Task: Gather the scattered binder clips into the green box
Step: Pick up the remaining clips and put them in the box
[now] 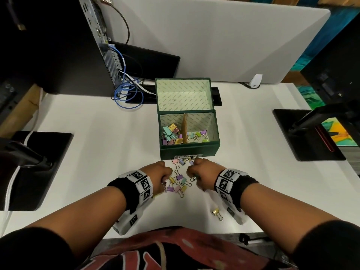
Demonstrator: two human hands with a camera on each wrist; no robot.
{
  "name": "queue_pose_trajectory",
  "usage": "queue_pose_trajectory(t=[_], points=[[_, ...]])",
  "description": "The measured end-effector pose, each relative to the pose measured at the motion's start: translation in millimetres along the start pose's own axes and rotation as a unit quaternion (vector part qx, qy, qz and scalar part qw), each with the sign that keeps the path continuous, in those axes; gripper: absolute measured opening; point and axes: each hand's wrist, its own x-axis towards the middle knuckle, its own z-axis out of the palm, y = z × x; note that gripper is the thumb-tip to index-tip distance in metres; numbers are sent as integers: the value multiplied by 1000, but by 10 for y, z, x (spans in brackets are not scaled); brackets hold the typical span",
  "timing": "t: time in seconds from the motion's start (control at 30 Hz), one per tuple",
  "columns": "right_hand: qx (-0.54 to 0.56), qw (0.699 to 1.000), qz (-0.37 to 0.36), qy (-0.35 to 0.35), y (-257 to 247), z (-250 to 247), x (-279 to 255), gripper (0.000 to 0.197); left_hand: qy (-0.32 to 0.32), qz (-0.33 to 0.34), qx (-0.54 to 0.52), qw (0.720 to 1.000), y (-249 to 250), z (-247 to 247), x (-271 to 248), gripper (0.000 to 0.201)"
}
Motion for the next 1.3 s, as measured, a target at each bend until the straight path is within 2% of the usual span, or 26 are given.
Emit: queue_pose_trajectory(t=[0.2, 0.33, 0.57, 0.63, 0.73, 0.83, 0.93, 1.03, 1.1, 1.17, 1.2, 1.3], points=[[40, 999, 4, 5, 64, -48, -59, 37, 17, -8, -23, 1000, -42, -2, -8, 37], [91, 995, 9, 38, 102, -127, -92, 18, 15, -3, -45, 999, -73, -36, 8, 38], [114, 991, 6, 71, 158, -276, -154, 17, 25, 15, -91, 995, -119, -80, -33, 39], [170, 980, 17, 100, 138, -396, -177, 14, 25, 13, -113, 993, -115, -120, -46, 35], [242, 948, 39, 202, 133, -643, -175, 15, 28, 11, -145, 989, -83, -187, -63, 32], [284, 916, 37, 281, 175, -790, -141, 38, 50, 29, -184, 981, 21, -305, -84, 32], [263, 919, 33, 291, 250, -719, -155, 54, 88, 64, -228, 968, 178, -513, -78, 34], [216, 922, 44, 317, 358, -561, -239, 47, 129, 86, -259, 953, 344, -790, 9, 32], [172, 924, 79, 332, 447, -452, -321, 37, 146, 91, -275, 946, 463, -966, 99, 28], [136, 927, 125, 325, 565, -344, -411, 30, 165, 86, -289, 939, 571, -1101, 211, 23], [128, 934, 146, 299, 626, -294, -457, 29, 180, 80, -297, 935, 610, -1147, 278, 21], [128, 961, 199, 146, 754, -145, -557, 39, 223, 64, -319, 919, 669, -1204, 458, 13]])
